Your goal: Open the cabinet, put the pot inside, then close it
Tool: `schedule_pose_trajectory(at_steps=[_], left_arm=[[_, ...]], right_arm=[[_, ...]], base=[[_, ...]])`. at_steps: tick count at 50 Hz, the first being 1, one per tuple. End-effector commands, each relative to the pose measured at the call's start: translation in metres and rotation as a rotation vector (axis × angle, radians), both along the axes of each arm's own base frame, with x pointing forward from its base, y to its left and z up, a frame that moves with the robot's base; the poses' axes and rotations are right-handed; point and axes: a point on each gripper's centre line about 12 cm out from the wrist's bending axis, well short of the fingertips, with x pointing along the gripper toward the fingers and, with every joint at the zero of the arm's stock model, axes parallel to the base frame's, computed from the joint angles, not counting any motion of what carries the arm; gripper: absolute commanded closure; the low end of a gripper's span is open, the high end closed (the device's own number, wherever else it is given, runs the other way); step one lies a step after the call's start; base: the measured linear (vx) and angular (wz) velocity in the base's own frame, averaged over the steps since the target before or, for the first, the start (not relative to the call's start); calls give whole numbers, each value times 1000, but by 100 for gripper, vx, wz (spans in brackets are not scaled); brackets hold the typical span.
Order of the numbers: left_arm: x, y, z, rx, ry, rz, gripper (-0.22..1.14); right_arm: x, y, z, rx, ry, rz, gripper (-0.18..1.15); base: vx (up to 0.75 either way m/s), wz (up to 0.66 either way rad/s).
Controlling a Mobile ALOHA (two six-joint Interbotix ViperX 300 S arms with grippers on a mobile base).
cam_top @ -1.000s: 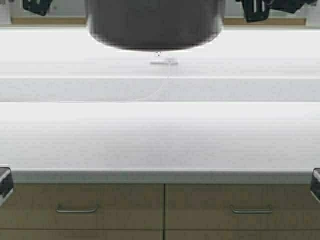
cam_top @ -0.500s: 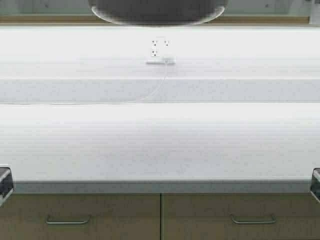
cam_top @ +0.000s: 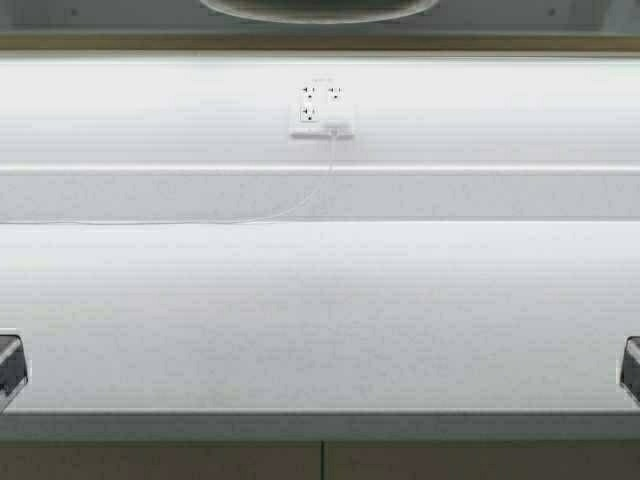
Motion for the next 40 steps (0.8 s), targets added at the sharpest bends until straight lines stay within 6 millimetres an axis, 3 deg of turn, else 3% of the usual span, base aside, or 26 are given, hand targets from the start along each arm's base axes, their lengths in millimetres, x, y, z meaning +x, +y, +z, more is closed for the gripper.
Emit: schedule_pose_trajectory(at_steps=[1,13,25,40], left_arm=[[-7,-24,34,-27,-57,-84,89],[28,-42,30,-28,-22,-86,89],[75,-61,10,-30,28,-67,89],[94,-68,-1,-33,51,-61,89]], right_arm=[[-28,40,57,49,-107,142,89],[-3,49,63,28,-63,137,89],[37,37,40,14,-2,68,89],[60,27,12,-2,62,30,89]], base=[[22,3],[18,5],[9,6],[4,3]])
